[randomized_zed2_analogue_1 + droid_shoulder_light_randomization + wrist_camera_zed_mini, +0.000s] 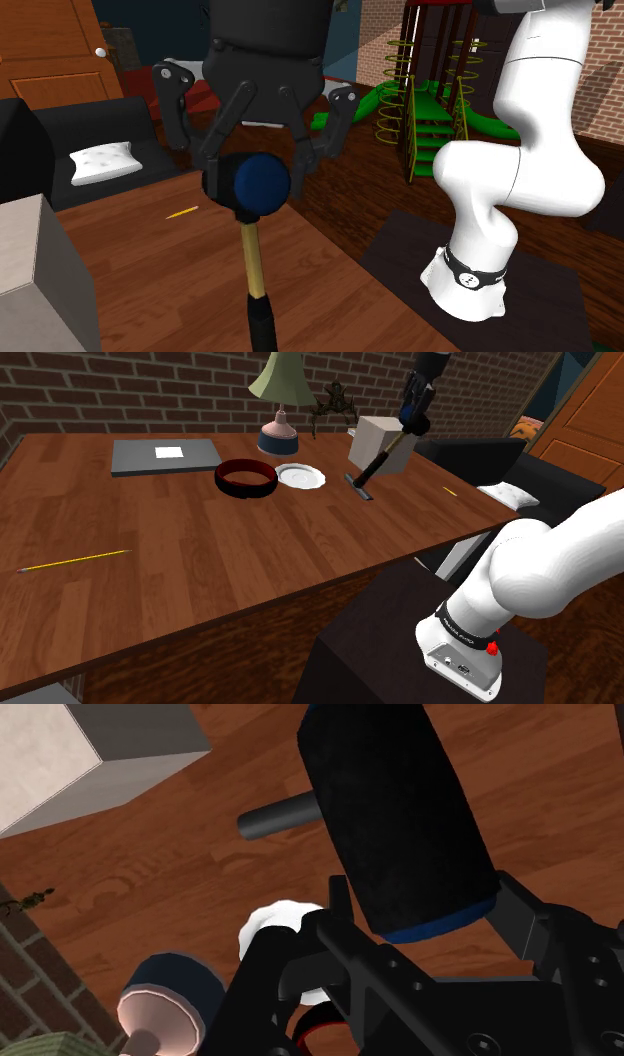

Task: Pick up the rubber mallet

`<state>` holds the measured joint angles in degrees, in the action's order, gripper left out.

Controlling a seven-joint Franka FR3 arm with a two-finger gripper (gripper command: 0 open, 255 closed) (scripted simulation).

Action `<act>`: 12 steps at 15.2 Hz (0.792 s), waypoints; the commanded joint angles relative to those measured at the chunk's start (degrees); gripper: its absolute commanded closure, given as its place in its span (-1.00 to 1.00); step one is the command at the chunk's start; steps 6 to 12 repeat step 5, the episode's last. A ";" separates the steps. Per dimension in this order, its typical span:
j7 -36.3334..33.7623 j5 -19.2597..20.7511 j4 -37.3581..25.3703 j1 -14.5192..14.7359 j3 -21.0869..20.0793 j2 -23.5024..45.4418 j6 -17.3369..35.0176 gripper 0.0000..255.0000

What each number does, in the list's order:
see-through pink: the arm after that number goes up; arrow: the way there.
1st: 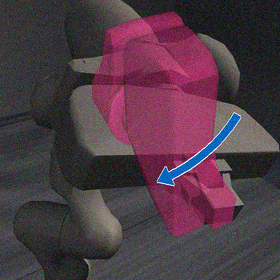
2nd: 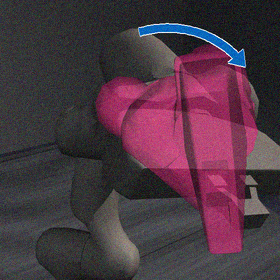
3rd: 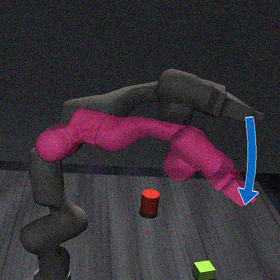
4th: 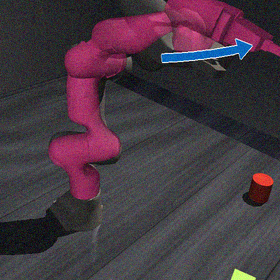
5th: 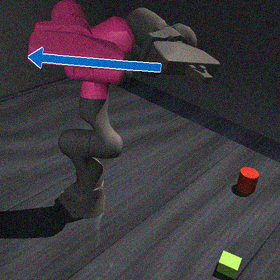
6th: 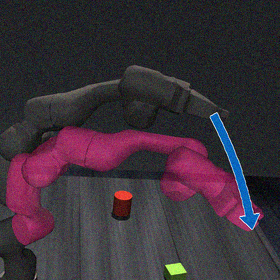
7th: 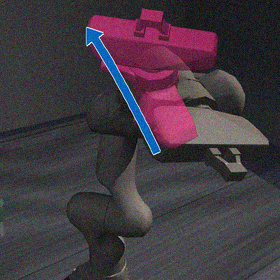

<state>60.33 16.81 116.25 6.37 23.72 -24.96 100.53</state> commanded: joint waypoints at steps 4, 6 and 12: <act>0.59 -0.46 -3.80 0.22 -0.23 0.74 -3.03 1.00; 0.59 -0.47 -3.80 0.22 -0.23 0.74 -3.03 1.00; 0.59 -0.47 -3.80 0.22 -0.23 0.74 -3.03 1.00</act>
